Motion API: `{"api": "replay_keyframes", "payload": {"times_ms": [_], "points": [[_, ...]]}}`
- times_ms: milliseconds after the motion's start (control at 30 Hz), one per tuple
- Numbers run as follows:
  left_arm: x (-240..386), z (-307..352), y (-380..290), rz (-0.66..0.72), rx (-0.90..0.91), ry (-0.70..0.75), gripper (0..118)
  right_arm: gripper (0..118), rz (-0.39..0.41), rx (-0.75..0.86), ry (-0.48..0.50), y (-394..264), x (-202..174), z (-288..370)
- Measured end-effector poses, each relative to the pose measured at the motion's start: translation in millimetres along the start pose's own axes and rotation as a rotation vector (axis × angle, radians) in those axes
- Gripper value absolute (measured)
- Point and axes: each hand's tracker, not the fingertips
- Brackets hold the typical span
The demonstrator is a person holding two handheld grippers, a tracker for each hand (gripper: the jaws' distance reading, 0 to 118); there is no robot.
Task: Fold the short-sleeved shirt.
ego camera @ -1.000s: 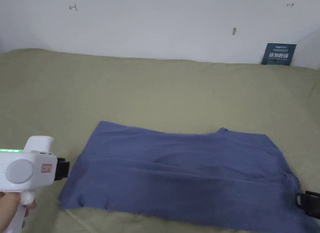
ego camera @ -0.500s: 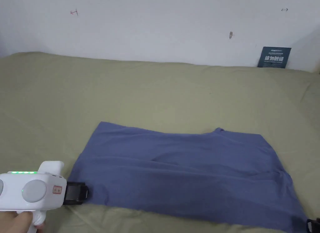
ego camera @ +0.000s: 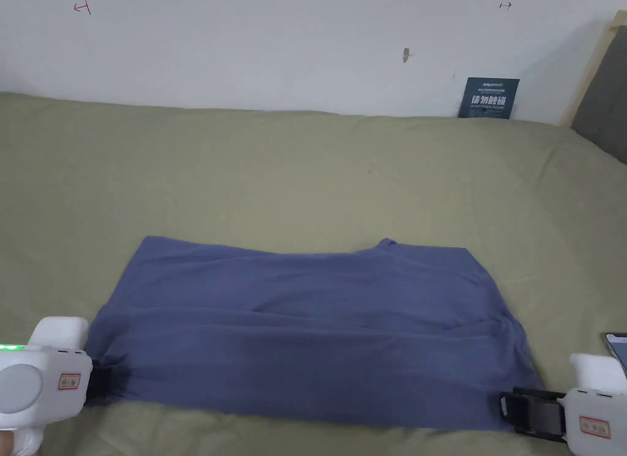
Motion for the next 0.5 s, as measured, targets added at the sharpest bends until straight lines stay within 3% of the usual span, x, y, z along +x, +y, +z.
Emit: {"api": "replay_keyframes", "payload": {"times_ms": [33, 67, 100, 133, 233, 500], "points": [[0, 0, 0, 0.005, 0.001, -0.001, 12, 95, -0.004, -0.017, 0.005, 0, 1, -4], [0, 1, 0, 0.008, 0.001, -0.003, 12, 69, -0.010, -0.025, 0.013, 1, 3, -5], [0, 2, -1, 0.006, 0.003, -0.002, 12, 28, -0.020, -0.020, 0.018, -1, 3, -6], [0, 3, -1, 0.003, 0.004, -0.001, 12, 3, -0.028, -0.017, 0.020, -3, 3, -7], [-3, 11, -1, 0.005, 0.012, 0.003, 12, 2, -0.053, 0.001, 0.036, -6, -2, 1], [-13, 57, -25, 0.026, 0.045, -0.029, 7, 2, -0.017, 0.044, 0.068, -20, 4, 51]]}}
